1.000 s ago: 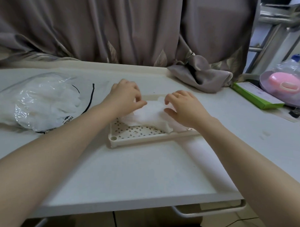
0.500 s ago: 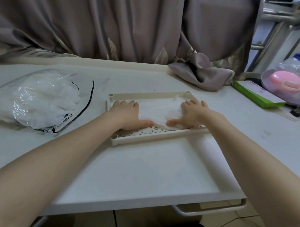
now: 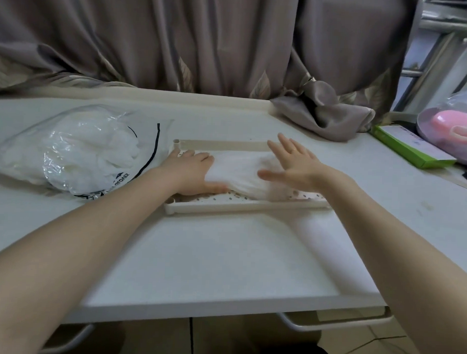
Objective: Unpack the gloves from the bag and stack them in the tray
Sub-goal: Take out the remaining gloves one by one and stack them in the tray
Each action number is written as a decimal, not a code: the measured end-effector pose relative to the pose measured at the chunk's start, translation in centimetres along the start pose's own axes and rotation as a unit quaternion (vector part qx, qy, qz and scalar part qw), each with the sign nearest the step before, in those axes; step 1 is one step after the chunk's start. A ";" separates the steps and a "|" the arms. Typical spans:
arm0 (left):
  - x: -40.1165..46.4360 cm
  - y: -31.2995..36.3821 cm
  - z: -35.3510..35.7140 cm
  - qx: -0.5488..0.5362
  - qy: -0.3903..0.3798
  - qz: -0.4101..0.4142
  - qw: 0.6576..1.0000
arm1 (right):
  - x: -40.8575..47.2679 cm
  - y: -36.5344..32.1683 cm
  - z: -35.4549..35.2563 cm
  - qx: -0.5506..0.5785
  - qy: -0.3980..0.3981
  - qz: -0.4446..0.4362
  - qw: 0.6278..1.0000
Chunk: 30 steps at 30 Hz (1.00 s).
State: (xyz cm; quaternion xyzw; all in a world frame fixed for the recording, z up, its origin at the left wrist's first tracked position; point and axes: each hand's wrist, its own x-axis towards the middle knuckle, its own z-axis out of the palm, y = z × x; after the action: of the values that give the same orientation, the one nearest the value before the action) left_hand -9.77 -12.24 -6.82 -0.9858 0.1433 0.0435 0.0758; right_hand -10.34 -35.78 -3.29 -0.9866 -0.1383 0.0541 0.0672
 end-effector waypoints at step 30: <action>-6.0 -14.5 1.2 -0.209 0.222 -0.203 0.931 | 5.3 -23.6 2.5 0.175 0.024 -0.121 0.977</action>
State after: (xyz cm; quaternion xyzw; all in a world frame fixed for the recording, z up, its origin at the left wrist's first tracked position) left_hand -11.42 3.39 -5.35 -0.9720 -0.0591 -0.1633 -0.1583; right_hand -11.90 -11.56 -2.77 -0.9364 -0.2437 0.0456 0.2483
